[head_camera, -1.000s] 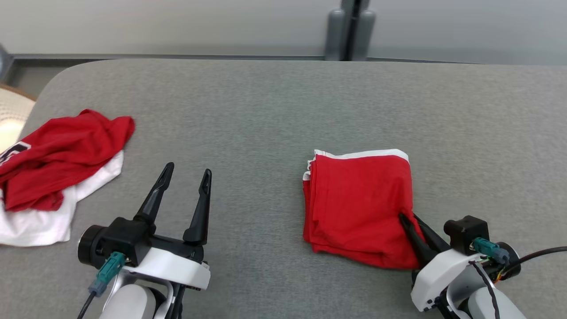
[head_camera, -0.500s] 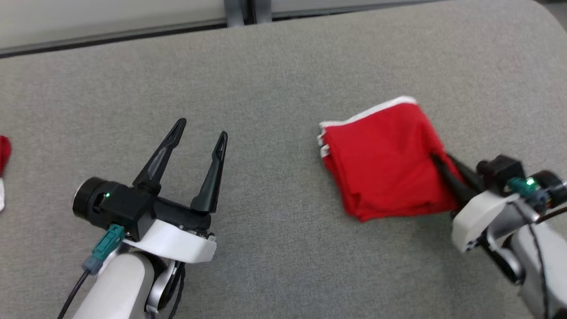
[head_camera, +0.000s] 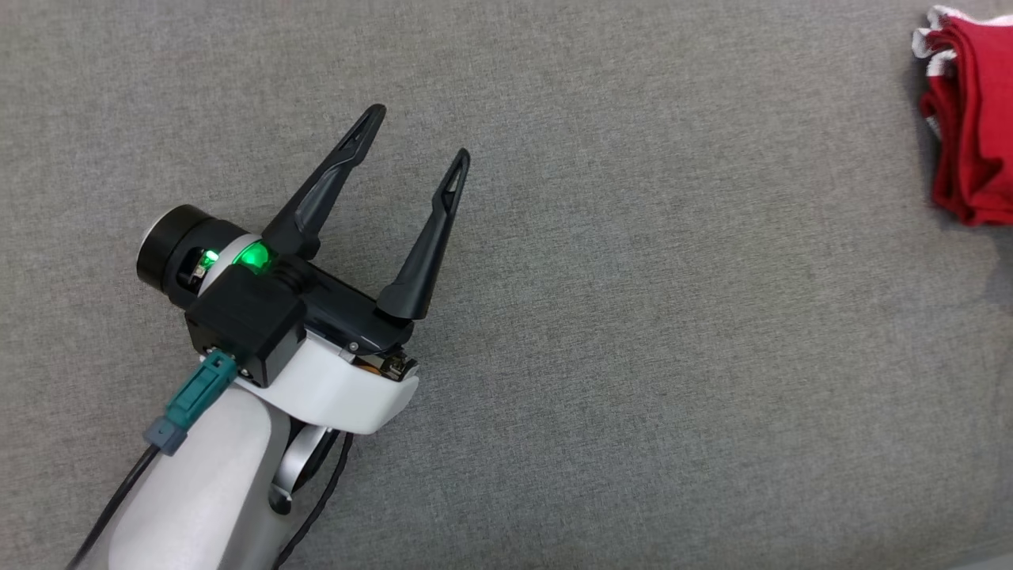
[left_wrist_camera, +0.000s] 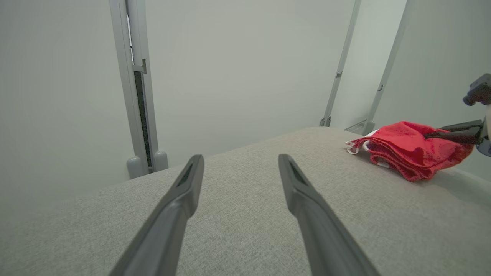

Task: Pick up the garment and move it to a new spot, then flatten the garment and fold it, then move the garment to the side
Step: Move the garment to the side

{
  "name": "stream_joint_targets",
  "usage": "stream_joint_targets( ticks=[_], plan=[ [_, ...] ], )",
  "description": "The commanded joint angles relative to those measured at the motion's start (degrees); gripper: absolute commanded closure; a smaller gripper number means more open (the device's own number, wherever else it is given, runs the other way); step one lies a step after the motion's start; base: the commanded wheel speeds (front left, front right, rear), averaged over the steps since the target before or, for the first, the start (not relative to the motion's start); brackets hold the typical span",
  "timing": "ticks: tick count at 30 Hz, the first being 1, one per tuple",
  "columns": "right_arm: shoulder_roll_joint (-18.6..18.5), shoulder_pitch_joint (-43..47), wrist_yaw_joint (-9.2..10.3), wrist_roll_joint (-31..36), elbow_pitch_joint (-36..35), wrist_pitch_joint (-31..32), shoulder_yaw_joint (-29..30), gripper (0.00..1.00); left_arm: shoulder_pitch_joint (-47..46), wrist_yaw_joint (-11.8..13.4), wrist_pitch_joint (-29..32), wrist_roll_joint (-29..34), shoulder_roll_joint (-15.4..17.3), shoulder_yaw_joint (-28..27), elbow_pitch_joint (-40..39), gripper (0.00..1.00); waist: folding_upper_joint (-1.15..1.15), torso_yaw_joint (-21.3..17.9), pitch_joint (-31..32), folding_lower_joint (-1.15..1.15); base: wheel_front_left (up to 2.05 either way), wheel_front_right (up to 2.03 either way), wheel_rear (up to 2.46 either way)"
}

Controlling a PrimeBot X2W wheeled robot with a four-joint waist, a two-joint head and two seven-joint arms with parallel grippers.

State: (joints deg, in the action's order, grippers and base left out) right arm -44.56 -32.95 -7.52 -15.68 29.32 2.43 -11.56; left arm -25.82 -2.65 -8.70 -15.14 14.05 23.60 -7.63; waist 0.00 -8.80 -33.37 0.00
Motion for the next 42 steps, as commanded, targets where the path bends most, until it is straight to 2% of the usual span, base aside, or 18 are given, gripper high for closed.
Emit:
stream_joint_targets(
  ticks=[1,2,4,5,6,9,17,21,26,32,42],
  plan=[
    [-0.1,-1.4,0.07,1.1,0.7,-0.2,1.7,1.00,-1.2,-0.3,-0.1,0.4,0.3,0.0,-0.5,0.00,0.00,0.3,-1.4,0.00,0.00,0.00,0.00],
    [0.7,-1.6,0.07,1.1,1.4,0.3,2.8,1.00,-1.3,-0.3,0.0,0.3,0.4,0.1,-0.5,0.00,0.00,0.2,-1.7,0.00,0.00,0.00,0.00],
    [2.3,-2.6,0.06,2.2,2.7,0.2,4.2,0.16,-1.7,-0.5,0.1,0.1,0.5,0.2,-0.3,0.00,0.00,0.1,-2.2,0.00,0.00,0.00,0.00],
    [3.1,-3.2,0.07,2.8,3.3,-0.2,5.3,0.00,-1.8,-0.6,0.1,0.0,0.6,0.3,-0.2,0.00,0.00,0.0,-2.3,0.00,0.00,0.00,0.00],
    [3.1,-3.2,0.07,2.8,3.3,-0.2,5.3,0.00,-1.8,-0.6,0.1,0.0,0.6,0.3,-0.2,0.00,0.00,0.0,-2.3,0.00,0.00,0.00,0.00],
    [6.4,-3.5,0.07,4.9,5.3,-2.3,9.1,0.00,-1.4,-0.5,0.0,0.0,0.8,0.5,0.2,0.00,0.00,-0.3,-1.9,0.00,0.00,0.00,0.00],
    [20.0,3.0,0.06,5.6,5.4,-14.0,19.5,0.00,3.2,0.8,0.3,-1.3,2.3,-0.4,1.6,0.00,0.00,-2.8,3.9,0.00,0.00,0.00,0.00],
    [25.9,7.7,0.06,5.4,1.5,-16.4,20.9,0.00,6.3,2.3,0.2,-2.3,2.7,-1.6,2.1,0.00,0.00,-3.7,8.0,0.00,0.00,0.00,0.00],
    [32.0,13.6,0.06,5.7,-6.7,-17.3,20.5,0.00,10.0,4.7,-0.3,-4.1,2.3,-3.5,3.0,0.00,0.00,-3.2,12.6,0.00,0.00,0.00,0.00],
    [37.2,20.7,0.04,7.3,-17.4,-15.6,18.2,0.00,13.5,7.0,-1.5,-5.8,1.5,-5.2,4.4,0.00,0.00,0.7,16.6,0.00,0.00,0.00,0.00],
    [39.9,28.3,0.05,8.2,-28.1,-8.7,14.3,0.00,17.9,9.0,-3.5,-8.1,0.5,-7.2,8.4,0.00,0.00,10.4,22.0,0.00,0.00,0.00,0.00]
  ],
)
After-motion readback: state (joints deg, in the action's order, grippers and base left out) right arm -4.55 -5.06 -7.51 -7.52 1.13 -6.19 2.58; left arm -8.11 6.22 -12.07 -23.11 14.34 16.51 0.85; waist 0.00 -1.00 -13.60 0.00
